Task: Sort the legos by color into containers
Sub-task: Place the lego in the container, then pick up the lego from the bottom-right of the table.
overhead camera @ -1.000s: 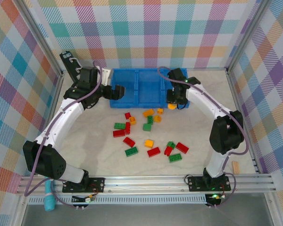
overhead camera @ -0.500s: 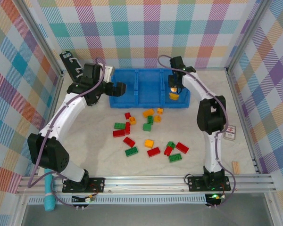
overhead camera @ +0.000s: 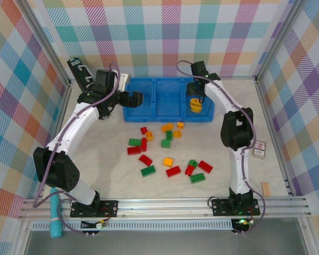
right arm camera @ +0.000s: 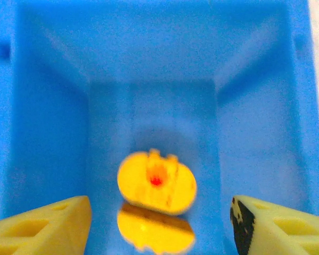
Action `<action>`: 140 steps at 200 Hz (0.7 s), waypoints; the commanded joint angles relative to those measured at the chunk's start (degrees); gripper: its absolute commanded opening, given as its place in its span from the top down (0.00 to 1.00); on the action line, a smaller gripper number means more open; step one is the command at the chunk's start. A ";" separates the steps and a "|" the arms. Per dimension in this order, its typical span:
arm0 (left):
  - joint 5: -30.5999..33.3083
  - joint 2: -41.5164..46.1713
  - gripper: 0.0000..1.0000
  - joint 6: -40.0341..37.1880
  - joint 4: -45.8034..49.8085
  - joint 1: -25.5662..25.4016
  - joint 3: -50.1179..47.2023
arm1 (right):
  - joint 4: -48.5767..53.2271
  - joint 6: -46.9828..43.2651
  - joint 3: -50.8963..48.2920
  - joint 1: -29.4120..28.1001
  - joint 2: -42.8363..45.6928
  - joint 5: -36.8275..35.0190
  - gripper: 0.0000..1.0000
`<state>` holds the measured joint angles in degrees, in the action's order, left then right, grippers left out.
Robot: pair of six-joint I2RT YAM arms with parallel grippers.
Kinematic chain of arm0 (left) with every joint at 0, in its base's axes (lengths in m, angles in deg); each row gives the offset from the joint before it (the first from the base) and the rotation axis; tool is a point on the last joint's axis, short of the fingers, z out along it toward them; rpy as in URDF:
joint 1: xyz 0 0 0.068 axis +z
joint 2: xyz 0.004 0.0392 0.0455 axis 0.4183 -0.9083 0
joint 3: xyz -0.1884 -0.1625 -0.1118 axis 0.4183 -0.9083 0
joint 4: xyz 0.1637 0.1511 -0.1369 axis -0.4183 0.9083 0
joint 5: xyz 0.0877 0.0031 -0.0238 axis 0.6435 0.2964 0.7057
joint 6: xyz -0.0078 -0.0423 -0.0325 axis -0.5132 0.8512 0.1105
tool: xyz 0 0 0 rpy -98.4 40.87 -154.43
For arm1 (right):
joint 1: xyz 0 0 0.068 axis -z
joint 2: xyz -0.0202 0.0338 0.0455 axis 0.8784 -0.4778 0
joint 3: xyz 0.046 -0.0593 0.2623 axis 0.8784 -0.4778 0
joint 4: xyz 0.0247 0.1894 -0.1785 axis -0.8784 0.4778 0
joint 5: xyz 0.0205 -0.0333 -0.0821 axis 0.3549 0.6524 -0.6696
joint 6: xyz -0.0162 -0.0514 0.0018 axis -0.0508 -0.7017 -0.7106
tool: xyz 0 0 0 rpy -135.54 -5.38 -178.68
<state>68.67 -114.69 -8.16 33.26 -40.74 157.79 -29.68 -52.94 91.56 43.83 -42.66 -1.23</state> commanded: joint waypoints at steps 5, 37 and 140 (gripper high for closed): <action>-0.38 0.63 0.00 -1.08 -0.64 -0.43 0.23 | 7.07 5.23 -11.49 -0.29 15.45 1.30 0.26; -0.54 0.61 0.00 -1.77 -1.51 -0.43 -0.67 | 12.89 20.65 -34.53 -0.41 33.31 7.21 0.16; -3.69 -0.20 0.00 -3.02 -6.08 -0.43 -4.01 | 7.93 55.65 -76.51 -5.74 68.58 19.10 0.01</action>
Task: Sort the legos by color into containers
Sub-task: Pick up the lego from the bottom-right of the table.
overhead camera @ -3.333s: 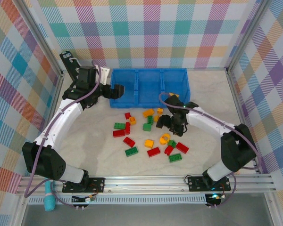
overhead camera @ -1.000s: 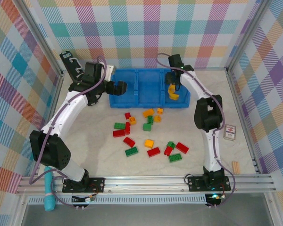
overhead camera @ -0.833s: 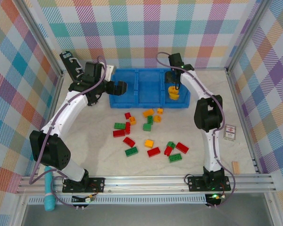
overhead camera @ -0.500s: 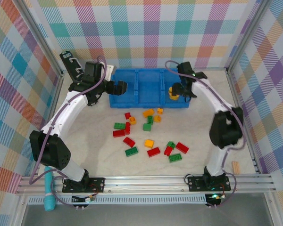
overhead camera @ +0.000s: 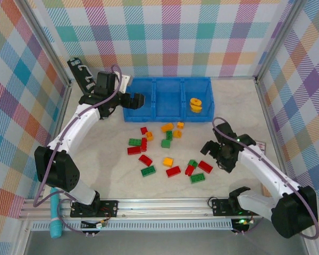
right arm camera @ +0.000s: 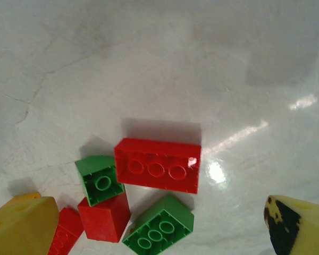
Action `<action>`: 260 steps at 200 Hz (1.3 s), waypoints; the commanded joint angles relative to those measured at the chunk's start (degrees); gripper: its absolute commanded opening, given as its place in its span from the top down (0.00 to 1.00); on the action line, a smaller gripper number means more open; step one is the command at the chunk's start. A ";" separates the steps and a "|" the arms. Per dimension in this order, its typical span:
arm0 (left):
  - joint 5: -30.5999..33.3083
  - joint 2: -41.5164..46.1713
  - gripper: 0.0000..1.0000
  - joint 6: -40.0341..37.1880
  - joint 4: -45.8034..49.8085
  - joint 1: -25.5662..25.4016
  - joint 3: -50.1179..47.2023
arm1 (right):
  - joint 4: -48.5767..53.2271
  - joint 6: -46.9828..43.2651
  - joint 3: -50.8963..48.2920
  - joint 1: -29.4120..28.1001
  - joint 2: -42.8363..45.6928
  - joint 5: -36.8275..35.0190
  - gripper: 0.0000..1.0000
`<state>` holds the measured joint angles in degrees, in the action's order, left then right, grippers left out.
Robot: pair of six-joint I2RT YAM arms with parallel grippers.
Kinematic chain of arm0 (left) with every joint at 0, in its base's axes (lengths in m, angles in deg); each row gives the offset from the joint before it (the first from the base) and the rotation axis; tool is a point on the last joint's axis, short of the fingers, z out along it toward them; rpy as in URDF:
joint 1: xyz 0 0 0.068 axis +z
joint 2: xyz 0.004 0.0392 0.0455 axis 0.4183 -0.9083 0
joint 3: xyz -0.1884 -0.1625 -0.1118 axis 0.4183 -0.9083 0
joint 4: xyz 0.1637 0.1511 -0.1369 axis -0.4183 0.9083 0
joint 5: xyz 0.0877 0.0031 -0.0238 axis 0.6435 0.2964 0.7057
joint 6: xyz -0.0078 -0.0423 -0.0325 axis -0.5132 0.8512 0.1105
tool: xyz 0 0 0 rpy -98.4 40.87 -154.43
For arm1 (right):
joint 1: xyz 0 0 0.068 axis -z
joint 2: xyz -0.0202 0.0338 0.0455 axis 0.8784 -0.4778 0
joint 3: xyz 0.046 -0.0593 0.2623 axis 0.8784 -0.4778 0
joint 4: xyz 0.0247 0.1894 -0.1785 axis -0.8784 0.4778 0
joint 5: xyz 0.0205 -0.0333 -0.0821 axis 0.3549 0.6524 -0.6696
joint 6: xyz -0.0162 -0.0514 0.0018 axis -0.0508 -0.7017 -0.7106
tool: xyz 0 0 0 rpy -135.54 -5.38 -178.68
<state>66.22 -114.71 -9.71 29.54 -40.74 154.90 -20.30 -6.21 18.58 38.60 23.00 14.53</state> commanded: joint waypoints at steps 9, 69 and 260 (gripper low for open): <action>-0.86 0.00 0.00 -1.55 -2.60 -0.43 -1.38 | -2.60 10.06 -5.21 -0.61 3.89 3.92 0.01; -0.62 1.05 0.00 -1.64 -4.11 -0.43 -2.18 | -9.77 7.26 -8.83 -0.67 -0.19 6.15 0.01; 2.68 4.46 0.00 -3.93 -3.32 -0.43 -4.50 | -15.15 -4.25 -2.82 -1.49 -23.13 8.88 0.44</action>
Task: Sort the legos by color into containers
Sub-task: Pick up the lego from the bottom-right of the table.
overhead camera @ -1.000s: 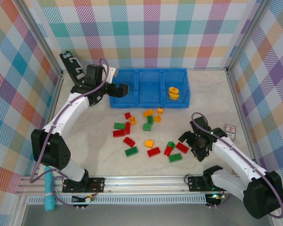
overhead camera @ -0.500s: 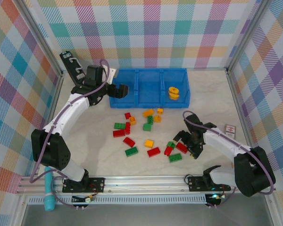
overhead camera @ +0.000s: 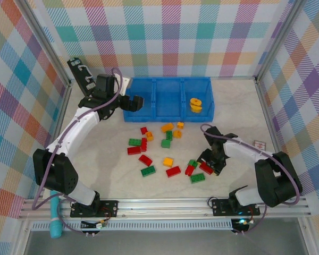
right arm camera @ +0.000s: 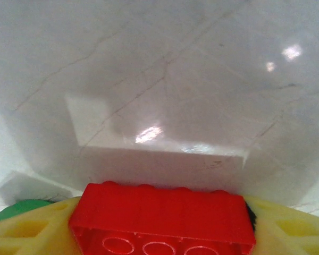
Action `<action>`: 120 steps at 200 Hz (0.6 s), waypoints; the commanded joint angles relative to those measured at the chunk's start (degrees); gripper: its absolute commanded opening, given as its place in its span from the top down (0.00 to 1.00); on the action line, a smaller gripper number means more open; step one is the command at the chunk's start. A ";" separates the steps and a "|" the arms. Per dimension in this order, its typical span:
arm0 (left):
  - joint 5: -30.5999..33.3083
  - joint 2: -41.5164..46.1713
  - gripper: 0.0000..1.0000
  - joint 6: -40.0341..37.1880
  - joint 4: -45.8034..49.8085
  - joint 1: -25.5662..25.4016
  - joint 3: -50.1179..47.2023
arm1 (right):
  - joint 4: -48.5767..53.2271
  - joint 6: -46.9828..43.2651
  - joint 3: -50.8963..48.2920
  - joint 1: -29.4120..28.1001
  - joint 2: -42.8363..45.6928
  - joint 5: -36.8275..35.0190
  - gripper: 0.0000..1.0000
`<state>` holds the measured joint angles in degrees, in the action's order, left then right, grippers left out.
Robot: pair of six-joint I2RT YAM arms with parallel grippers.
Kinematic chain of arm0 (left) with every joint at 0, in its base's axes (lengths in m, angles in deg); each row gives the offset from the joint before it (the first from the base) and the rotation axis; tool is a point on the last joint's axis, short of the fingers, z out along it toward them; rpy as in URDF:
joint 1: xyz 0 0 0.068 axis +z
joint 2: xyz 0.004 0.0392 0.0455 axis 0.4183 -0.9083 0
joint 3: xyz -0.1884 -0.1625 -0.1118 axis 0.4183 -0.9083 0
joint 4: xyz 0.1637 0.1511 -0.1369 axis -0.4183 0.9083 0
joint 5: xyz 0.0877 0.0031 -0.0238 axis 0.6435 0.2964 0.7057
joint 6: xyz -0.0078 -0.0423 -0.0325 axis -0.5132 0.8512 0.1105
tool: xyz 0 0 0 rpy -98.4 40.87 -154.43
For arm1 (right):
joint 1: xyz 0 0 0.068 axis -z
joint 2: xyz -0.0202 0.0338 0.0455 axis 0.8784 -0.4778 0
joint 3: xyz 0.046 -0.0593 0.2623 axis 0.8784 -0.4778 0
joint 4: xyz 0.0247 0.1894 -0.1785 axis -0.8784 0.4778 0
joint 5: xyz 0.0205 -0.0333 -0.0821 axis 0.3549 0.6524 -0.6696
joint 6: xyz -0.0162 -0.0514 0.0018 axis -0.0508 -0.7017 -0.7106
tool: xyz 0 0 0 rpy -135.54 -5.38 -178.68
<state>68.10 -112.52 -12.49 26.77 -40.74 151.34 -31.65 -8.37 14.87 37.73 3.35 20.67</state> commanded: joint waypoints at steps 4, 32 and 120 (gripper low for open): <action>0.88 2.29 0.00 -1.24 -0.48 -0.43 -0.95 | -3.64 -2.35 1.27 -0.62 -3.84 2.73 0.45; 1.95 2.64 0.00 -2.17 -0.10 -0.43 -0.91 | -1.09 -5.76 5.92 -0.63 -5.01 0.87 0.52; 1.38 6.07 0.00 -5.53 1.42 -0.08 -0.97 | 16.46 -33.52 66.15 1.96 -28.11 -9.27 0.53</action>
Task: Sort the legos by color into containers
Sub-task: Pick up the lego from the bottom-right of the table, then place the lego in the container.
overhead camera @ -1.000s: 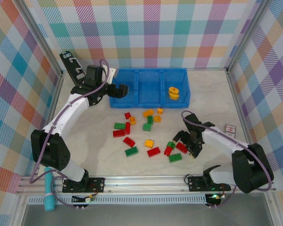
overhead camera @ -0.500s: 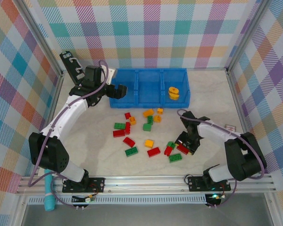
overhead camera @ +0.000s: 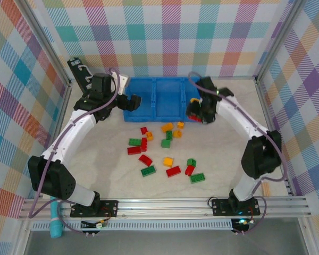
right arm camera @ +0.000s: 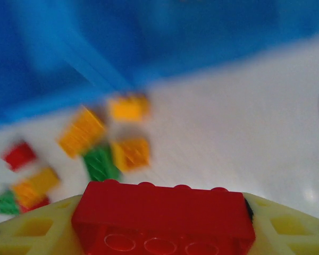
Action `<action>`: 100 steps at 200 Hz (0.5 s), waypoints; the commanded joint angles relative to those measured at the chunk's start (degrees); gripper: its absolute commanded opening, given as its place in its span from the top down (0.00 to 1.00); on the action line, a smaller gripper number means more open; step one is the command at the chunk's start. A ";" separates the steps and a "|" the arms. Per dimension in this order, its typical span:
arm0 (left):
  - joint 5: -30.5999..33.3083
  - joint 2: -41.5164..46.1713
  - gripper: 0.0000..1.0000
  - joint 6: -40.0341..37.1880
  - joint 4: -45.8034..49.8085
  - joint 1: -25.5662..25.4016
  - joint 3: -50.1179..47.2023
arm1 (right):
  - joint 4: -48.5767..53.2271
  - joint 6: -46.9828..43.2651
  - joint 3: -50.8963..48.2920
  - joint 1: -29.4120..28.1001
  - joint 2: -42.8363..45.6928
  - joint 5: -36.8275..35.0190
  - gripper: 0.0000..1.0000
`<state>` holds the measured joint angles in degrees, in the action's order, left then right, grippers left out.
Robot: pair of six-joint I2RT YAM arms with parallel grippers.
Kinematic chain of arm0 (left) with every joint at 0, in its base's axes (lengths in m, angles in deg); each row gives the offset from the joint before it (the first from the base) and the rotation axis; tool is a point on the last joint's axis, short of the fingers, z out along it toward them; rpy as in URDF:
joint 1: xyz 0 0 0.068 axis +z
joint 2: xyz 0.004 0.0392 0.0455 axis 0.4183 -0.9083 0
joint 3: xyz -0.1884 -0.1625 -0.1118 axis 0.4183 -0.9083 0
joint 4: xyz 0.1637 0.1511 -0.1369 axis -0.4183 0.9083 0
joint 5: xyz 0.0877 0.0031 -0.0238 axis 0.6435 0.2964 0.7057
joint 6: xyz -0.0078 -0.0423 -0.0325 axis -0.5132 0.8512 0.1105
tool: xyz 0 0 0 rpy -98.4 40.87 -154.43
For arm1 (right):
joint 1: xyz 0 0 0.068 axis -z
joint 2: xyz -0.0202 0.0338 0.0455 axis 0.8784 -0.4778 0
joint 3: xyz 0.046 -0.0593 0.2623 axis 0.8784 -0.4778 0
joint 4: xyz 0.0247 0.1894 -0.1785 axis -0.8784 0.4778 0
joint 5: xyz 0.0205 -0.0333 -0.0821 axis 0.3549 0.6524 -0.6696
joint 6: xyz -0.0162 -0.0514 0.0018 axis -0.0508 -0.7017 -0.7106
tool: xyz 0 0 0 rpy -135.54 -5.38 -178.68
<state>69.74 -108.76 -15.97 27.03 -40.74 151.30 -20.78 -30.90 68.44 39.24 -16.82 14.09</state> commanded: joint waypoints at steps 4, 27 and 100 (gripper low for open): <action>-0.16 2.40 0.00 -2.23 1.26 -0.07 -0.88 | 5.52 -11.95 15.27 0.43 -9.62 -2.73 0.52; -0.05 3.05 0.00 -2.75 1.59 0.27 -1.03 | 3.27 -15.66 28.97 0.26 -18.48 -2.20 0.53; 0.88 3.98 0.00 -4.36 1.28 0.63 -2.23 | -11.16 -25.65 45.70 -2.67 -32.93 -4.12 0.52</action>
<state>70.22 -106.42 -18.94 27.44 -40.56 149.74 -26.88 -50.58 110.56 38.32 -47.97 11.49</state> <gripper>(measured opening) 0.998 0.617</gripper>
